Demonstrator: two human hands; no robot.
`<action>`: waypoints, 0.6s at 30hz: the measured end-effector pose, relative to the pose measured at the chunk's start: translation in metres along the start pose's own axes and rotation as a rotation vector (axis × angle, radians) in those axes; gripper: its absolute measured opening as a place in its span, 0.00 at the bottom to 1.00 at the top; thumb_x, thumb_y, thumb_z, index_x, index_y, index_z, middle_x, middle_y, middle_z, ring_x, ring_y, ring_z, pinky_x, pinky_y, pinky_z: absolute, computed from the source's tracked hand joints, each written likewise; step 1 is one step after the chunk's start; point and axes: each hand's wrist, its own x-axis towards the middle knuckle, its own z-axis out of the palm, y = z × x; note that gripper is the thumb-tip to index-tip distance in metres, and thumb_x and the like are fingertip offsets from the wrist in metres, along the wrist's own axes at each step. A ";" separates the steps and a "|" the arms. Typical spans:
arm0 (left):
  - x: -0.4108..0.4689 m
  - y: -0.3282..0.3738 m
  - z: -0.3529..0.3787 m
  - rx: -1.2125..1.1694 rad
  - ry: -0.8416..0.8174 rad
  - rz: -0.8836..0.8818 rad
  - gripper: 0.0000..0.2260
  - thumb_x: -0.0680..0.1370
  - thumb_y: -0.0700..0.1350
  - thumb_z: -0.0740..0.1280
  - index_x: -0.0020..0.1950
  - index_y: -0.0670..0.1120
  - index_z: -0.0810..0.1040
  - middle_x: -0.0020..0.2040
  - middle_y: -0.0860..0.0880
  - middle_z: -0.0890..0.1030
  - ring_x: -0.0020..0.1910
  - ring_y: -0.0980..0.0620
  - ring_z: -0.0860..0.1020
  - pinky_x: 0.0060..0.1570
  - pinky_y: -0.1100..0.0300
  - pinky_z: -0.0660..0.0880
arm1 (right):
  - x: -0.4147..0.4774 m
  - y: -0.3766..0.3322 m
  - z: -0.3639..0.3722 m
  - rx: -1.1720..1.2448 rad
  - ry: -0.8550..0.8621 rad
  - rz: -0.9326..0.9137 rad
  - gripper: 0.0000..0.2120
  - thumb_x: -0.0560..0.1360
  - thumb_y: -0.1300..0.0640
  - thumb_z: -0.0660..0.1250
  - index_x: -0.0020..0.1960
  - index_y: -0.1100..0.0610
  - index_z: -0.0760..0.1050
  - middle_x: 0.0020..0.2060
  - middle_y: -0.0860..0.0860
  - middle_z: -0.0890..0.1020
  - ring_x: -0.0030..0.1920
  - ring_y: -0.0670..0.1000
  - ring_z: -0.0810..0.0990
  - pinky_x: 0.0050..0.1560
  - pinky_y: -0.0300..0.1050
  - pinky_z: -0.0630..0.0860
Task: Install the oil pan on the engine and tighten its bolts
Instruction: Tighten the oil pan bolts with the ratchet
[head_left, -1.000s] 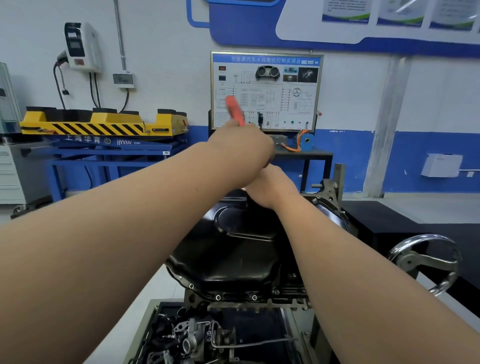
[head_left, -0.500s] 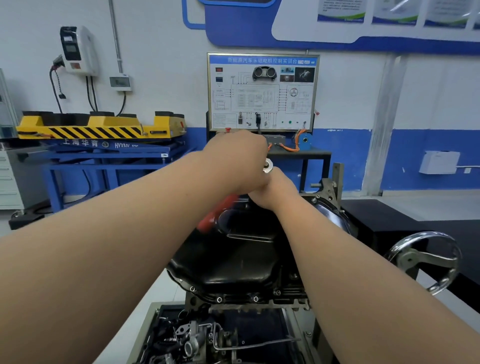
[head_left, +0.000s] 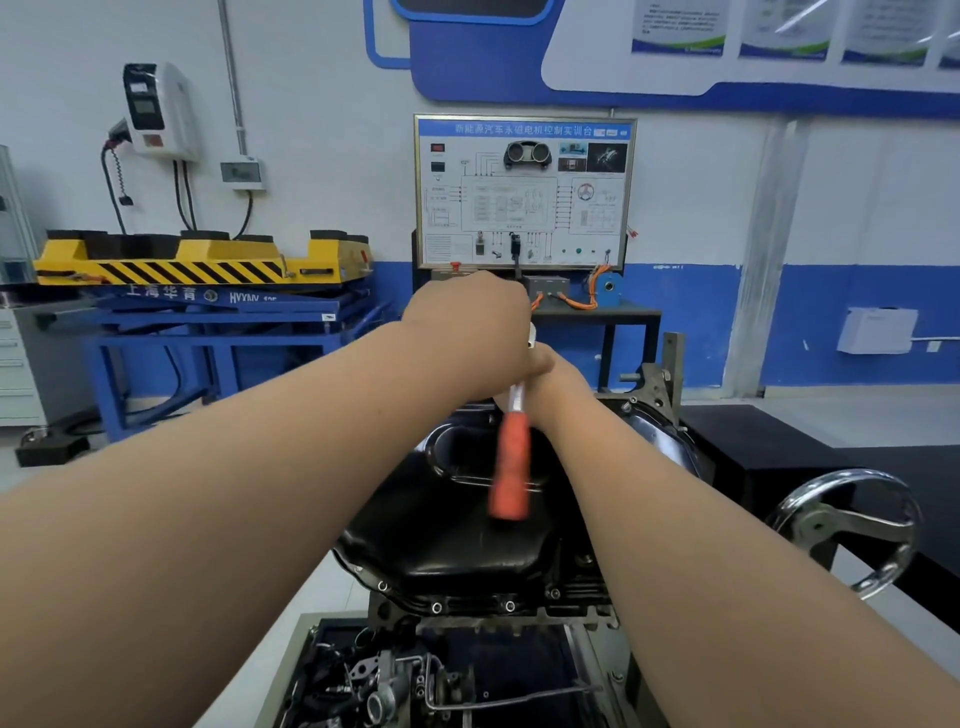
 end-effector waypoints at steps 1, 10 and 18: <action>0.002 0.001 -0.001 -0.020 -0.012 0.025 0.13 0.76 0.52 0.63 0.35 0.48 0.67 0.36 0.48 0.73 0.31 0.51 0.69 0.28 0.61 0.58 | 0.000 0.000 0.000 -0.083 -0.022 -0.007 0.09 0.76 0.59 0.58 0.43 0.46 0.73 0.40 0.47 0.77 0.38 0.49 0.74 0.41 0.49 0.73; 0.003 -0.007 -0.009 0.298 -0.003 0.370 0.22 0.75 0.38 0.62 0.64 0.57 0.73 0.59 0.53 0.78 0.63 0.48 0.71 0.69 0.47 0.56 | 0.005 0.001 -0.001 -0.376 -0.101 -0.100 0.09 0.77 0.54 0.52 0.42 0.51 0.68 0.43 0.52 0.78 0.42 0.54 0.73 0.42 0.46 0.66; 0.003 -0.002 0.000 0.012 0.038 -0.004 0.21 0.76 0.62 0.61 0.32 0.47 0.64 0.31 0.49 0.67 0.29 0.53 0.65 0.27 0.60 0.55 | 0.004 0.000 -0.002 -0.387 -0.146 -0.014 0.12 0.78 0.58 0.53 0.57 0.50 0.71 0.57 0.52 0.77 0.53 0.57 0.75 0.51 0.49 0.71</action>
